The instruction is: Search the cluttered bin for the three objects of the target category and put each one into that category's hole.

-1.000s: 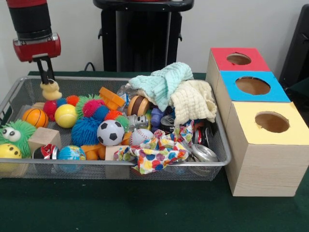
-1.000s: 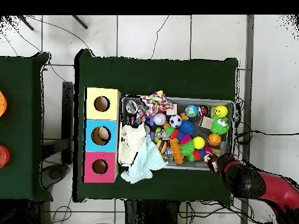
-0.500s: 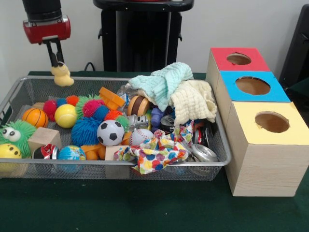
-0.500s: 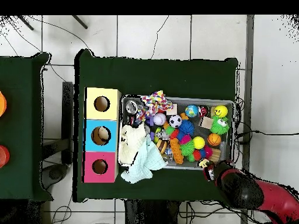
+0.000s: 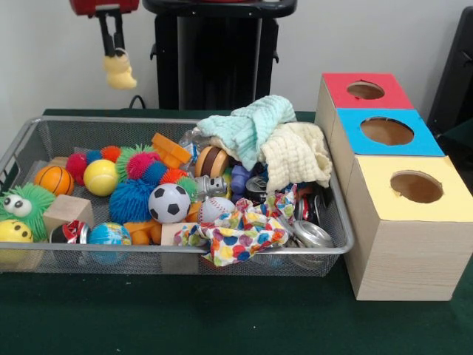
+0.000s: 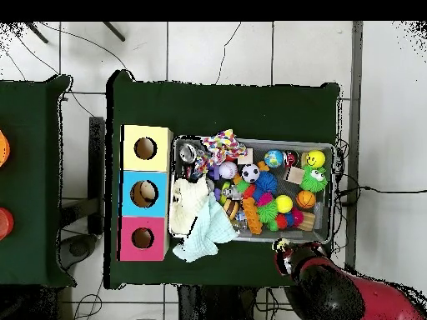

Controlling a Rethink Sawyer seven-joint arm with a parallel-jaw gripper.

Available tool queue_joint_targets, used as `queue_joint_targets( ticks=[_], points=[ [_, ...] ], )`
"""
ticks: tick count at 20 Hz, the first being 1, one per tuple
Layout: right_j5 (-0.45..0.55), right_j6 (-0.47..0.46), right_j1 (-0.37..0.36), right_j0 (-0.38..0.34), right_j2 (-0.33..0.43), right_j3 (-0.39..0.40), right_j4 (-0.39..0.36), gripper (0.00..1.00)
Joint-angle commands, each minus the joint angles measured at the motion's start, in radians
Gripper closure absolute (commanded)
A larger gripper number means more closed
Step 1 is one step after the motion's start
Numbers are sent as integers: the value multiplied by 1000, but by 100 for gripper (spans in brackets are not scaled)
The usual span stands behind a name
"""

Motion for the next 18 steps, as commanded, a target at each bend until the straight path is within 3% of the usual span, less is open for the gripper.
queue_joint_targets(
  ticks=[1,6,8,12,18],
  points=[
    [-105,255,-177,78,-16,194,107,100],
    [-90,288,-251,175,-92,235,170,100],
    [-88,302,-237,218,-131,225,166,100],
    [-151,362,-138,310,-211,212,155,100],
    [-245,434,-118,455,-328,250,188,100]
  ],
)
